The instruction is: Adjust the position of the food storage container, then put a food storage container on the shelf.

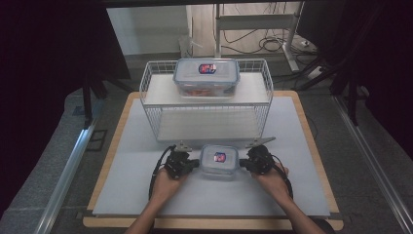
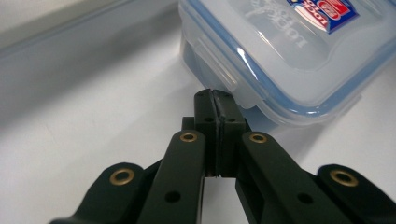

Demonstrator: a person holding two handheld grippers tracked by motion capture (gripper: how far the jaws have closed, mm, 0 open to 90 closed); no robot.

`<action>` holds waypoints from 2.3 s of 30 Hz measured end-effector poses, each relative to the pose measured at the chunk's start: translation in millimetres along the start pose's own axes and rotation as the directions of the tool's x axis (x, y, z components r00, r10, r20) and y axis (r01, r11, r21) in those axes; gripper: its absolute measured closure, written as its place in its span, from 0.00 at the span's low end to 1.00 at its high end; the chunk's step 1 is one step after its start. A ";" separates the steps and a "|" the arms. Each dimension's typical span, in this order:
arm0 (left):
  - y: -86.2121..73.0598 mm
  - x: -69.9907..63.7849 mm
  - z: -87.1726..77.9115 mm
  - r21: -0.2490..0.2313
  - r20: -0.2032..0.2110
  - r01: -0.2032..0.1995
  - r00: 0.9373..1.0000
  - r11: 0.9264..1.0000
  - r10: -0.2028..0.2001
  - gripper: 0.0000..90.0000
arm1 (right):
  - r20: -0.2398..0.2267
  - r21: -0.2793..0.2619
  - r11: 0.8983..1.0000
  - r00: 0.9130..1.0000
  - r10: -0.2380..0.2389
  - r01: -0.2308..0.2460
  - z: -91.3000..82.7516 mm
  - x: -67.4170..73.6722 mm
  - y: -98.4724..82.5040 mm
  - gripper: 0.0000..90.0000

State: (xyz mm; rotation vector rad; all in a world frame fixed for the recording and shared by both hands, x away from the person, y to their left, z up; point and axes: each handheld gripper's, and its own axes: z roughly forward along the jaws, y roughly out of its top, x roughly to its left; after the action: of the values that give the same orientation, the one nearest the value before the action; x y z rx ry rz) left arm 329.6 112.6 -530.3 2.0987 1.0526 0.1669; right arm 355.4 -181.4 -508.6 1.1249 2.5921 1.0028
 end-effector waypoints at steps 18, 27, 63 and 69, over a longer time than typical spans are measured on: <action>-33.4 -24.7 -32.6 0.047 -0.033 0.045 0.999 0.998 -0.044 1.00 | -0.107 0.037 0.995 0.990 -0.091 0.095 -4.7 34.2 -12.6 1.00; -32.2 -19.9 -47.0 0.008 -0.074 0.024 0.997 1.000 -0.024 0.92 | -0.101 0.012 0.993 0.988 -0.115 0.117 -16.8 30.9 -16.6 0.97; -72.4 -13.7 -76.8 -0.088 -0.137 -0.068 0.989 0.994 0.055 0.06 | -0.028 -0.106 0.982 0.987 -0.159 0.155 -32.7 10.6 -40.2 0.07; -70.4 -13.9 -77.0 -0.096 -0.142 -0.069 0.988 0.993 0.055 0.07 | -0.013 -0.133 0.978 0.986 -0.164 0.161 -35.7 10.8 -38.0 0.07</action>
State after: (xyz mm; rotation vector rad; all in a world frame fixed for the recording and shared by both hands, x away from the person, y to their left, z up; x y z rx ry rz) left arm 243.6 172.7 -522.0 2.0528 1.0385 0.3948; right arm 311.7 -211.4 -503.7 0.8601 2.5438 1.1360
